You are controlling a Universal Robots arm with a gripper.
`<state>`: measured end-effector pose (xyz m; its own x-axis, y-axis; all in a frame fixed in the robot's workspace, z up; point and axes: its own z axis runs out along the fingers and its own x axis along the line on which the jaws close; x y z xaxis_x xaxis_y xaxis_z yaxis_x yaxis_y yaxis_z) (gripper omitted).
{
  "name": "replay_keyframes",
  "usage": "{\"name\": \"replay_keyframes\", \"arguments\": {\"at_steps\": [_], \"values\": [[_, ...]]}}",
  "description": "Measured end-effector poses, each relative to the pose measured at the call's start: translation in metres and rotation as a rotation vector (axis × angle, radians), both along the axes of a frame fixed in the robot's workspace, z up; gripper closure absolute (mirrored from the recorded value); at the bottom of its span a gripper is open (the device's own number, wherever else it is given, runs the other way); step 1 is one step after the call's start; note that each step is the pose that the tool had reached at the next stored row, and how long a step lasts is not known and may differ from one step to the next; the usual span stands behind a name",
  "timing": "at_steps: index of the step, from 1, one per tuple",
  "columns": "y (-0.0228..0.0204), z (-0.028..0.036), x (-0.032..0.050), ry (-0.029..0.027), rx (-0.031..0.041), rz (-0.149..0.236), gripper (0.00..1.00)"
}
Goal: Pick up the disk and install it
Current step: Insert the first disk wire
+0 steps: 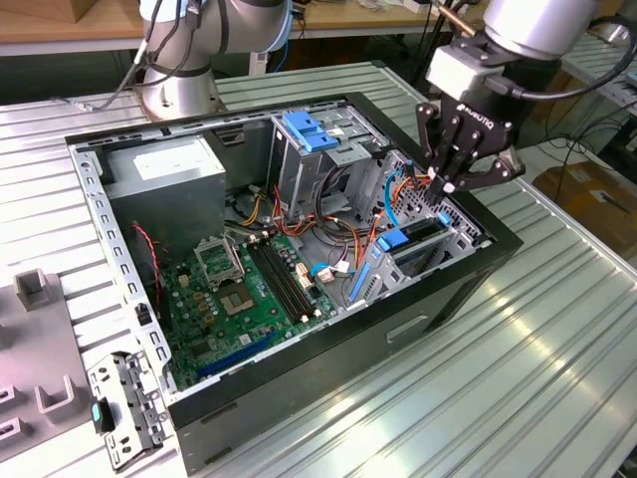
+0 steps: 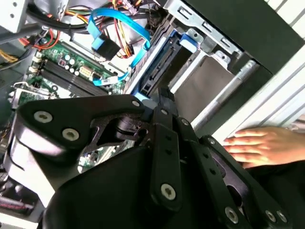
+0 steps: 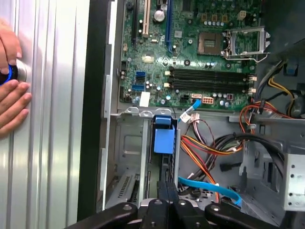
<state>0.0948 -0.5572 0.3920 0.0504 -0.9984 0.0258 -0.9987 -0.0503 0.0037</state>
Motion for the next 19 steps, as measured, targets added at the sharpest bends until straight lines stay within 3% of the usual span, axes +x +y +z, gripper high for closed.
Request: {"name": "replay_keyframes", "arguments": {"at_steps": [3,6,15,19], "values": [[0.0001,0.0026,0.0008,0.0001,0.0002,0.001,0.89],[0.0005,0.0028,0.0066,0.0004,-0.0002,0.002,0.89],[0.0022,0.0023,0.0425,0.0011,-0.0002,0.019,0.89],[0.0041,0.0014,0.0546,0.0012,0.0001,0.027,0.89]]}}
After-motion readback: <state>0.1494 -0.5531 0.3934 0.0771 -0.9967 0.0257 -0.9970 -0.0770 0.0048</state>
